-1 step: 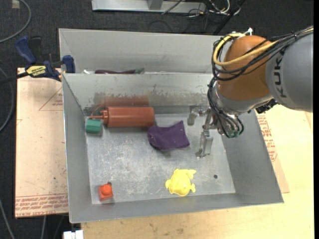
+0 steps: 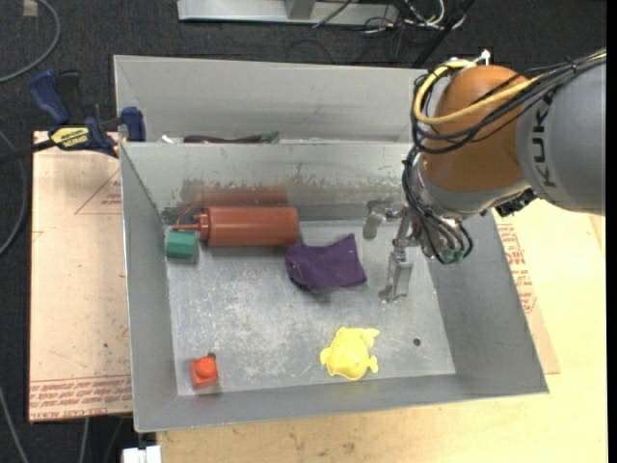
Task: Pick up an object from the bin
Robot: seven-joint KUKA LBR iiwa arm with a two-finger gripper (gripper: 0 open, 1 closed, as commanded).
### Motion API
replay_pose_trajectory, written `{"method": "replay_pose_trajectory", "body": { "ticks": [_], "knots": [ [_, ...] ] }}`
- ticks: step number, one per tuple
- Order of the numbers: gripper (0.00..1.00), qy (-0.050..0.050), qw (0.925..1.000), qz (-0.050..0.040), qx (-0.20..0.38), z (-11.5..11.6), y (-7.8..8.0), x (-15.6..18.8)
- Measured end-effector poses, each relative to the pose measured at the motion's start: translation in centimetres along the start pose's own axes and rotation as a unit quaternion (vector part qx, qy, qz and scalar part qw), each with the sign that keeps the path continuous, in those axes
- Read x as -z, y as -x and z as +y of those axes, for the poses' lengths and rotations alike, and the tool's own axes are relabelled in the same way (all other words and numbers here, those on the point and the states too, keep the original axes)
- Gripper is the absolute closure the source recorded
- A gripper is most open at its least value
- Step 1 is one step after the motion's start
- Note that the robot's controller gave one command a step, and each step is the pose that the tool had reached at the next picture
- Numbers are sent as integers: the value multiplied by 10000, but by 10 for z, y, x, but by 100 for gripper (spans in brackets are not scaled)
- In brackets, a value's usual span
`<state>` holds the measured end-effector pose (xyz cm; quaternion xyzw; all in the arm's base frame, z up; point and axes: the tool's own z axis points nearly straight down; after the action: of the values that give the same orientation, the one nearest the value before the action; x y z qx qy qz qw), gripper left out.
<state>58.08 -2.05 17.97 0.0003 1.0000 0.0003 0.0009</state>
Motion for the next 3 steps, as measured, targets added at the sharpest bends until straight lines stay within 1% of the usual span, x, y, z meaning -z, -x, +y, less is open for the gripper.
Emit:
{"method": "replay_pose_trajectory", "body": {
  "ticks": [1, 2, 3],
  "knots": [
    [0, 4, 10000, -16, 8, 21, 27, -61],
    [0, 10, 10000, 35, -91, 29, 31, -106],
    [0, 11, 9999, -12, -165, 39, 22, -65]
  ]
}}
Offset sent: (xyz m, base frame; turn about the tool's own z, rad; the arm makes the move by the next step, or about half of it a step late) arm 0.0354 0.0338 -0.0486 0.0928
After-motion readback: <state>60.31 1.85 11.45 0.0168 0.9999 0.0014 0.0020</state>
